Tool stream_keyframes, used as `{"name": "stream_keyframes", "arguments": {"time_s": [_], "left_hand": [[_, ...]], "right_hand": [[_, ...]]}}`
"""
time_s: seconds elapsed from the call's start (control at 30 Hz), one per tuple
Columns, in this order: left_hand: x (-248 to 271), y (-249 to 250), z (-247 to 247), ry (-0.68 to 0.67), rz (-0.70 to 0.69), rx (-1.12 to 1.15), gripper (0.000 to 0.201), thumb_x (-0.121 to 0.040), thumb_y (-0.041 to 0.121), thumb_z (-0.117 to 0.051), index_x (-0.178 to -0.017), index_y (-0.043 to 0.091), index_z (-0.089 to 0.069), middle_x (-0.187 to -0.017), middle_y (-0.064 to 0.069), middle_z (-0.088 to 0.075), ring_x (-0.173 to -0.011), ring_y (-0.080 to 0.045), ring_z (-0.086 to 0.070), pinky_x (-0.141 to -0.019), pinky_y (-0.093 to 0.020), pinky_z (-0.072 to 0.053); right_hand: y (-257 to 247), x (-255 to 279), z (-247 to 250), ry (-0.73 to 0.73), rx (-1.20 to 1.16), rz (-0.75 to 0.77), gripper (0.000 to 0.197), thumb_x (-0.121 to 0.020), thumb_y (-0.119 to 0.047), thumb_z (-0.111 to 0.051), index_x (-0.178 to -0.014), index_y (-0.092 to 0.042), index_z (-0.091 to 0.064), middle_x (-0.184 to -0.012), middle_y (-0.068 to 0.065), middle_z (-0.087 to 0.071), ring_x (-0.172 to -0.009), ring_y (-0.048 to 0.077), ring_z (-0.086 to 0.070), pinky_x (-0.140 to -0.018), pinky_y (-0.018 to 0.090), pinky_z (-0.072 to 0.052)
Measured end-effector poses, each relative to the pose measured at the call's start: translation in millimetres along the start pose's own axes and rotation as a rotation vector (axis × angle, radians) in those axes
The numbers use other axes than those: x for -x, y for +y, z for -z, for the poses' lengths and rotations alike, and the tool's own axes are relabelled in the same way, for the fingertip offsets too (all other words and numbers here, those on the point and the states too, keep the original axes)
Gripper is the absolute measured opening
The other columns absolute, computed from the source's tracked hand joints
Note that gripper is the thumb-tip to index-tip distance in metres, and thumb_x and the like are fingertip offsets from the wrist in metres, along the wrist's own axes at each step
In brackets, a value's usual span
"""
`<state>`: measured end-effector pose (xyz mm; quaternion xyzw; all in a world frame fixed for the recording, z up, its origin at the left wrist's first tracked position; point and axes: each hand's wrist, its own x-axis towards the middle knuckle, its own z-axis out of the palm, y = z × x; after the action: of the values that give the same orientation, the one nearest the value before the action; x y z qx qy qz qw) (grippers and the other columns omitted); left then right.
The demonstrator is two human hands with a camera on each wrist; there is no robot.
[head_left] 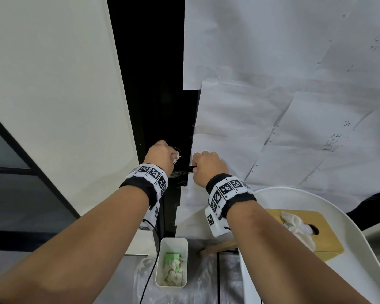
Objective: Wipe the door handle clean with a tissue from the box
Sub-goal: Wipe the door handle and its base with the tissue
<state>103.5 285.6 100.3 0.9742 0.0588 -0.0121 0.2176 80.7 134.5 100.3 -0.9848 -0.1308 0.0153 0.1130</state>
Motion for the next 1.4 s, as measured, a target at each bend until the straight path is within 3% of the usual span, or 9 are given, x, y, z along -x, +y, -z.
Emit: {"name": "stream_keyframes", "arguments": {"time_s": [0.07, 0.17, 0.23, 0.27, 0.4, 0.53, 0.8, 1.13, 1.4], "left_hand": [[5, 2, 1, 0.03, -0.063, -0.033, 0.024, -0.091, 0.011, -0.055, -0.111, 0.016, -0.068, -0.121, -0.008, -0.059, -0.108, -0.024, -0.057, -0.087, -0.03, -0.047], [0, 13, 16, -0.192, 0.226, 0.127, 0.039, -0.09, 0.02, -0.063, -0.126, 0.005, -0.055, -0.109, -0.013, -0.063, -0.106, -0.026, -0.061, -0.086, -0.035, -0.047], [1, 5, 17, -0.216, 0.179, 0.147, 0.038, -0.092, 0.021, -0.061, -0.126, 0.005, -0.054, -0.09, -0.011, -0.061, -0.081, -0.022, -0.06, -0.073, -0.032, -0.046], [3, 6, 17, -0.203, 0.128, 0.105, 0.033, -0.093, 0.018, -0.059, -0.124, 0.009, -0.057, -0.093, -0.01, -0.061, -0.078, -0.02, -0.056, -0.07, -0.03, -0.044], [29, -7, 13, -0.011, -0.048, 0.073, 0.026, -0.096, 0.013, -0.048, -0.113, 0.015, -0.068, -0.112, -0.008, -0.064, -0.102, -0.025, -0.06, -0.086, -0.029, -0.047], [38, -20, 10, 0.128, -0.039, 0.276, 0.021, -0.097, 0.014, -0.043, -0.105, 0.015, -0.063, -0.089, -0.007, -0.062, -0.076, -0.021, -0.057, -0.067, -0.027, -0.044], [41, -19, 7, 0.347, 0.091, 0.344, 0.023, -0.097, 0.015, -0.044, -0.11, 0.005, -0.061, -0.095, -0.015, -0.067, -0.088, -0.03, -0.064, -0.068, -0.027, -0.043], [32, -10, -6, 0.213, 0.03, 0.338, 0.024, -0.091, 0.018, -0.058, -0.11, 0.019, -0.072, -0.102, -0.003, -0.073, -0.091, -0.021, -0.068, -0.078, -0.023, -0.051], [15, -4, -4, 0.195, 0.131, 0.261, 0.029, -0.078, 0.031, -0.072, -0.101, 0.014, -0.072, -0.095, -0.003, -0.072, -0.085, -0.018, -0.066, -0.07, -0.021, -0.048]], "right_hand": [[0, 0, 0, -0.002, 0.002, -0.004, 0.02, -0.087, -0.015, -0.051, -0.106, -0.017, -0.056, -0.108, 0.005, -0.055, -0.106, 0.026, -0.046, -0.081, 0.038, -0.045], [0, 0, -1, 0.003, 0.008, -0.002, 0.019, -0.089, -0.017, -0.051, -0.107, -0.018, -0.056, -0.109, 0.005, -0.055, -0.107, 0.026, -0.047, -0.081, 0.038, -0.044], [1, 0, -1, 0.003, 0.015, -0.001, 0.018, -0.09, -0.018, -0.05, -0.108, -0.018, -0.056, -0.109, 0.005, -0.055, -0.107, 0.026, -0.047, -0.08, 0.038, -0.044], [1, 0, -1, 0.003, 0.02, -0.001, 0.018, -0.091, -0.018, -0.05, -0.108, -0.017, -0.056, -0.109, 0.006, -0.055, -0.107, 0.026, -0.047, -0.079, 0.037, -0.044], [0, 1, -2, 0.004, 0.024, -0.006, 0.017, -0.091, -0.017, -0.049, -0.107, -0.017, -0.056, -0.108, 0.006, -0.055, -0.107, 0.027, -0.047, -0.079, 0.038, -0.044], [0, 1, -1, 0.002, 0.031, -0.01, 0.018, -0.091, -0.018, -0.049, -0.108, -0.017, -0.056, -0.11, 0.006, -0.055, -0.108, 0.027, -0.046, -0.078, 0.038, -0.043], [-1, 2, -3, 0.022, 0.026, -0.014, 0.017, -0.092, -0.018, -0.049, -0.107, -0.017, -0.056, -0.109, 0.006, -0.055, -0.108, 0.027, -0.047, -0.078, 0.039, -0.043], [1, 1, -5, 0.032, 0.029, -0.006, 0.017, -0.093, -0.019, -0.048, -0.108, -0.018, -0.055, -0.109, 0.006, -0.055, -0.106, 0.027, -0.047, -0.078, 0.038, -0.041], [2, 2, -4, 0.03, 0.025, 0.008, 0.018, -0.092, -0.018, -0.049, -0.109, -0.017, -0.055, -0.109, 0.006, -0.054, -0.107, 0.026, -0.047, -0.08, 0.038, -0.041]]}}
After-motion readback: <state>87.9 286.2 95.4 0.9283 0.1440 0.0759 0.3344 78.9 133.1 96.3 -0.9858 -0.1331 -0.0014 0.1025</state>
